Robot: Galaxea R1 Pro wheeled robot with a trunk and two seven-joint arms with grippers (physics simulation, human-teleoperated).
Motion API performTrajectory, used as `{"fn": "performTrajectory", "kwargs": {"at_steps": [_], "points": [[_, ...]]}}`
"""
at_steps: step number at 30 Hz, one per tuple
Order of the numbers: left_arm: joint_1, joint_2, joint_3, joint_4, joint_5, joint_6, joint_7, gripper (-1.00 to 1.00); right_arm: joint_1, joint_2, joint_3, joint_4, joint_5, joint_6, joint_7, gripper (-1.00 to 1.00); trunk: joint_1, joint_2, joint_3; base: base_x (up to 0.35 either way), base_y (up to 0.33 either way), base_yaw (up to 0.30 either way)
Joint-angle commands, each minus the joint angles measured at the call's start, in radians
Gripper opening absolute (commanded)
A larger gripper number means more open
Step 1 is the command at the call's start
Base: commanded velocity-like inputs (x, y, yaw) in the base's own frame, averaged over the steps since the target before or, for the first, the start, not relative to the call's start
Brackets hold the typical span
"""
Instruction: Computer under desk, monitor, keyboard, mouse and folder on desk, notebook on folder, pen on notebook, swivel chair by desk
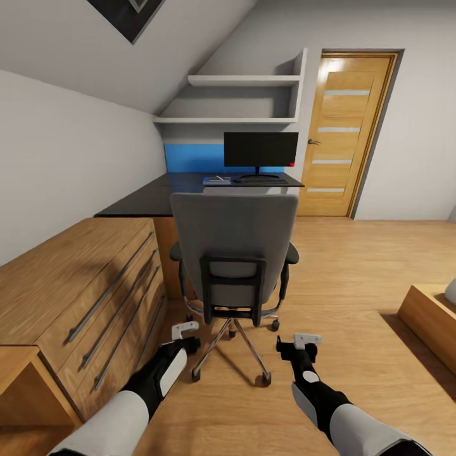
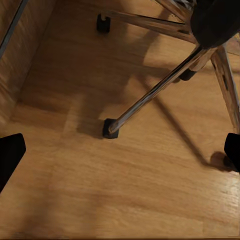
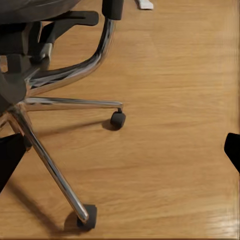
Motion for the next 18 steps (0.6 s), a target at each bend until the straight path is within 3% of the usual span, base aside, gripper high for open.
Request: {"fn": "performTrajectory", "kwargs": {"at_steps": [1, 10, 14, 18], "points": [[-0.001, 0.0, -0.006, 0.011, 0.01, 0.0, 0.008, 1.0, -0.003, -0.006, 0.009, 0.002, -0.011, 0.004, -0.003, 1.0, 0.0, 0.0, -0.001, 0.0, 0.0, 0.0], [-0.002, -0.006, -0.009, 0.024, 0.007, -0.093, 0.007, 1.0, -0.005, -0.001, 0.022, -0.003, -0.006, -0.004, 0.004, 1.0, 0.0, 0.0, -0.001, 0.0, 0.0, 0.0], [-0.001, -0.013, -0.039, 0.038, 0.007, -0.11, 0.006, 1.0, -0.005, 0.031, 0.024, -0.004, 0.007, -0.011, 0.018, 1.0, 0.0, 0.0, -0.001, 0.0, 0.0, 0.0], [-0.002, -0.02, -0.09, 0.052, 0.007, -0.117, 0.006, 1.0, -0.005, 0.07, 0.023, -0.004, 0.076, -0.014, 0.022, 1.0, 0.0, 0.0, -0.001, 0.0, 0.0, 0.0]]}}
